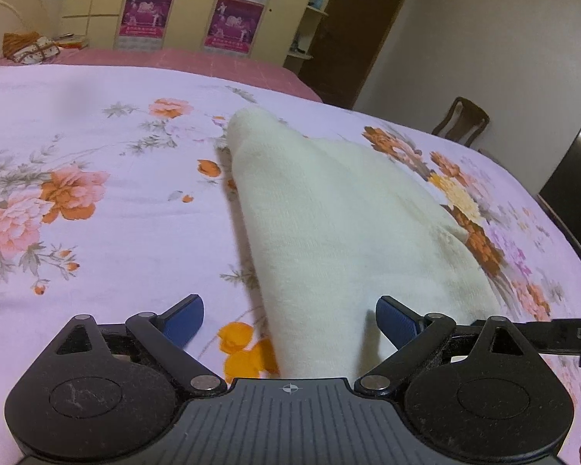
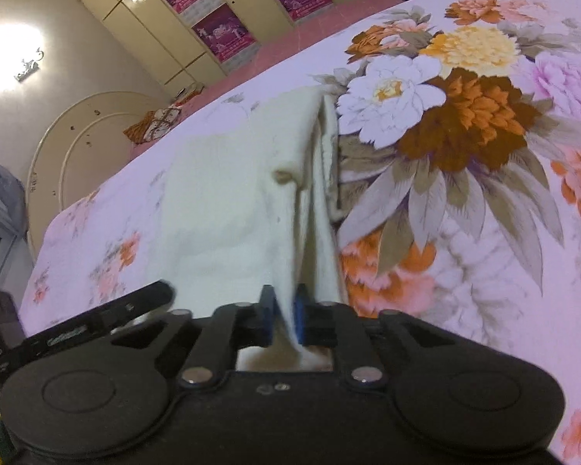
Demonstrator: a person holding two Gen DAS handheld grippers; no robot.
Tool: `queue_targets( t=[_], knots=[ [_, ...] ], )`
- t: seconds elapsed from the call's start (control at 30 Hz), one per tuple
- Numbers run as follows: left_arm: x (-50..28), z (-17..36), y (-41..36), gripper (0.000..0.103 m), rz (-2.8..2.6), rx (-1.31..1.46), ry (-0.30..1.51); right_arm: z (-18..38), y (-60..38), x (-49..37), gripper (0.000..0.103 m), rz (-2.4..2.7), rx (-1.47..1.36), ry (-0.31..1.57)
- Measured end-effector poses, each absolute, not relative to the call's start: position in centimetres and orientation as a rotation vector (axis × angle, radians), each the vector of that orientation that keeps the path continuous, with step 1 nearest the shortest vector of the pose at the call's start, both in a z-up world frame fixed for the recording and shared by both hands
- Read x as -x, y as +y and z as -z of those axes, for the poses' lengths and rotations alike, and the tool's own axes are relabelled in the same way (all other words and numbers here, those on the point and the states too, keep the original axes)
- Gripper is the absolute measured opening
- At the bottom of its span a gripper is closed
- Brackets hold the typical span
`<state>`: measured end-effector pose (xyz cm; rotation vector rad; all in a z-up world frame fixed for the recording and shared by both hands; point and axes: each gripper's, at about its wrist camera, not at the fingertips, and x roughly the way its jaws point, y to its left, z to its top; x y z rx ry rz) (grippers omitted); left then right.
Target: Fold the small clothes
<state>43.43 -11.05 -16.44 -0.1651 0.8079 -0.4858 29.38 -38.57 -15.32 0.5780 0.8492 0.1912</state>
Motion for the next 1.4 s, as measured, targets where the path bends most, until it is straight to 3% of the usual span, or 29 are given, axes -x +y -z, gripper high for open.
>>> queue_targets(
  t=[0.2,0.33,0.43,0.63,0.87,1.1,1.4],
  knots=[
    [-42.5,16.9,-12.4,0.095,0.479,0.038,0.815,16.7,-39.9,-28.4,0.004,-0.097,-0.534,0.865],
    [-42.9,15.2,-11.2,0.095,0.469,0.107,0.798,15.0,-38.9,-28.5,0.021,-0.07,-0.426,0.849],
    [-44.4,13.9,-10.9,0.095,0.451,0.152,0.773,13.3,-39.5,-28.7,0.024,-0.078,-0.438,0.76],
    [-49.4,13.4,-12.5,0.095,0.366,0.166,0.748,10.5,-36.9,-35.3,0.025,-0.072,-0.264,0.654],
    [-55.5,15.1,-14.5,0.095,0.289,0.159,0.791,12.3,-35.0,-44.0,0.024,-0.053,-0.216,0.691],
    [-57.6,17.2,-14.6,0.095,0.274,0.191,0.802,16.5,-35.5,-45.1,0.019,0.033,-0.068,0.689],
    [-58.7,17.3,-14.5,0.095,0.231,0.211,0.782,13.7,-35.0,-47.1,0.022,-0.003,-0.116,0.654]
  ],
)
